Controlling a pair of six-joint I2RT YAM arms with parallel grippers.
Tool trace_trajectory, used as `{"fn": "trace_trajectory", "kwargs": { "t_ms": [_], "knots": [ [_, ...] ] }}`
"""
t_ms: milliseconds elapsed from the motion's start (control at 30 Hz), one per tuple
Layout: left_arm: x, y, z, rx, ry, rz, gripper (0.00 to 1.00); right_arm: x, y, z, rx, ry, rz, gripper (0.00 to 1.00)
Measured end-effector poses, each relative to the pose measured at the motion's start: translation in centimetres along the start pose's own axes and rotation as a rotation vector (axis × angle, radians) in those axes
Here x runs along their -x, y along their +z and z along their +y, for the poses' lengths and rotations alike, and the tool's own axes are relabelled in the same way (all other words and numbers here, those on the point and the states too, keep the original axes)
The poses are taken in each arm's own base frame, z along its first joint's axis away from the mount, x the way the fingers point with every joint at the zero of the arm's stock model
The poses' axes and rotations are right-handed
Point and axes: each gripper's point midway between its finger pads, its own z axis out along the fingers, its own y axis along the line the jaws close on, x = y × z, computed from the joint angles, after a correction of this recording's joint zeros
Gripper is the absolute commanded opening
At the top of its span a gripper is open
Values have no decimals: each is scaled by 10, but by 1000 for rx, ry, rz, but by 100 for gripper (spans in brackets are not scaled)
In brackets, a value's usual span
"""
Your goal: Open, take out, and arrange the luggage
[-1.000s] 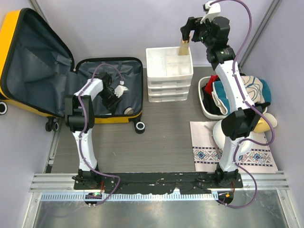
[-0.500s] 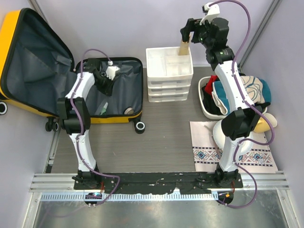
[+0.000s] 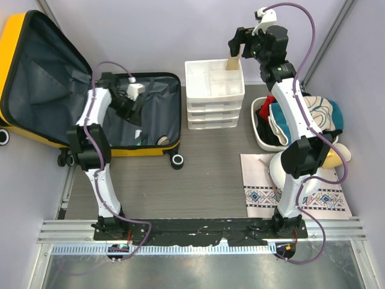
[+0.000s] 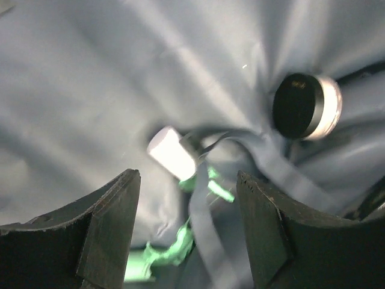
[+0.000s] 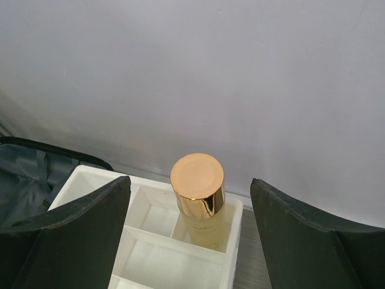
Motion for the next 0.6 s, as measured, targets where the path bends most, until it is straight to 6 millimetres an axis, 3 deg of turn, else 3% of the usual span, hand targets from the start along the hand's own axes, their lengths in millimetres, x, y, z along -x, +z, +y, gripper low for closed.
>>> {"fn": "trace_trajectory", "kwargs": {
  "t_ms": [200,400,600],
  "knots": [
    [-30,-43,24,-24,-44,-17,64,-2,-1,0,-1,0,6,87],
    [-52,-23,9,-2,-132,63,50,-2,-1,0,2,2,6,87],
    [-27,-6,24,161,-314,13,54,-3,-1,1,3,2,7,87]
  ]
}}
